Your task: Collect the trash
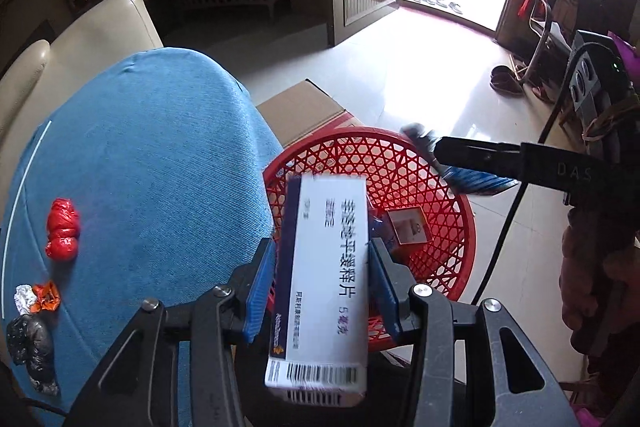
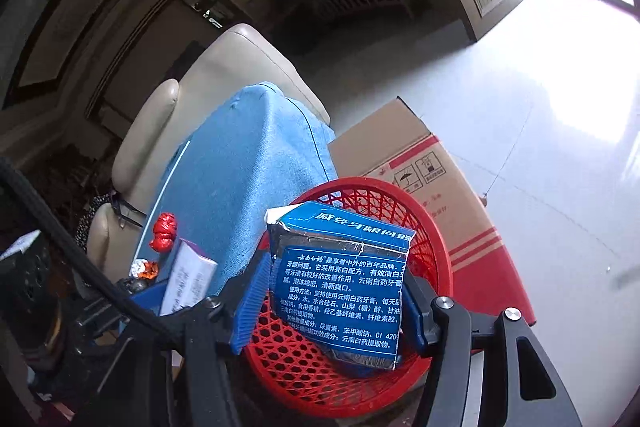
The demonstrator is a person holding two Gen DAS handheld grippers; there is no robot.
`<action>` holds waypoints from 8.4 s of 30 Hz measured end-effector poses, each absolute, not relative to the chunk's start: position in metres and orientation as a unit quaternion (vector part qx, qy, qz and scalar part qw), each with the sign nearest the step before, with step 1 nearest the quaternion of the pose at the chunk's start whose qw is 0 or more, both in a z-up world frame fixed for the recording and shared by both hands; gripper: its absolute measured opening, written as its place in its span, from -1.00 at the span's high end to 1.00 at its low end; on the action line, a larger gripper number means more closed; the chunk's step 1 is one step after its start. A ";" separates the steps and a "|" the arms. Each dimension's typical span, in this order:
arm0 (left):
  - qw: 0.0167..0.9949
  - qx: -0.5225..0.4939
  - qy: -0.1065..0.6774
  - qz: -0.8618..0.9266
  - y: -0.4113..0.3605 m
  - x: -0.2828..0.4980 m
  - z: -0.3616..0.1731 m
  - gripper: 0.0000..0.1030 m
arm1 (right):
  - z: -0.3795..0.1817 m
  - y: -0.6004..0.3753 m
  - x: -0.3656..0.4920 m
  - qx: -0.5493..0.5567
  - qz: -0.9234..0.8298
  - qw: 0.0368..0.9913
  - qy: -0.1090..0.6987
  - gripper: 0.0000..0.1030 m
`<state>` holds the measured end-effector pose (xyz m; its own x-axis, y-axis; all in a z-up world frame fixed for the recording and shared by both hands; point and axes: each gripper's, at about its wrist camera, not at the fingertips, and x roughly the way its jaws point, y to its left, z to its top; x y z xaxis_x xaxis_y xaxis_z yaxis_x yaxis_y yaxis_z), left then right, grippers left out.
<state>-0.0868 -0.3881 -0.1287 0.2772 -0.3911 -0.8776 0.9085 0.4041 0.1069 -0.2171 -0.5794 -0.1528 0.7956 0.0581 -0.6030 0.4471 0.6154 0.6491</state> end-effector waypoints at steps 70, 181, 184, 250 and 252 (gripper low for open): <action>0.877 0.062 0.428 -0.211 -0.030 0.155 -0.127 -0.48 | -0.111 -0.368 0.160 0.302 0.038 0.835 0.459 -0.31; 0.914 0.225 0.274 -0.198 -0.204 -0.033 -0.034 0.24 | -0.040 -0.433 -0.144 0.282 0.031 0.919 0.275 0.10; 0.912 0.228 0.273 -0.201 -0.207 -0.033 -0.034 0.24 | -0.038 -0.433 -0.147 0.284 0.028 0.918 0.275 0.11; 0.887 0.286 0.253 -0.259 -0.258 -0.066 -0.048 0.24 | -0.038 -0.465 -0.196 0.325 -0.026 0.909 0.258 0.10; 0.886 0.289 0.252 -0.261 -0.261 -0.068 -0.049 0.24 | -0.038 -0.466 -0.197 0.326 -0.028 0.909 0.258 0.10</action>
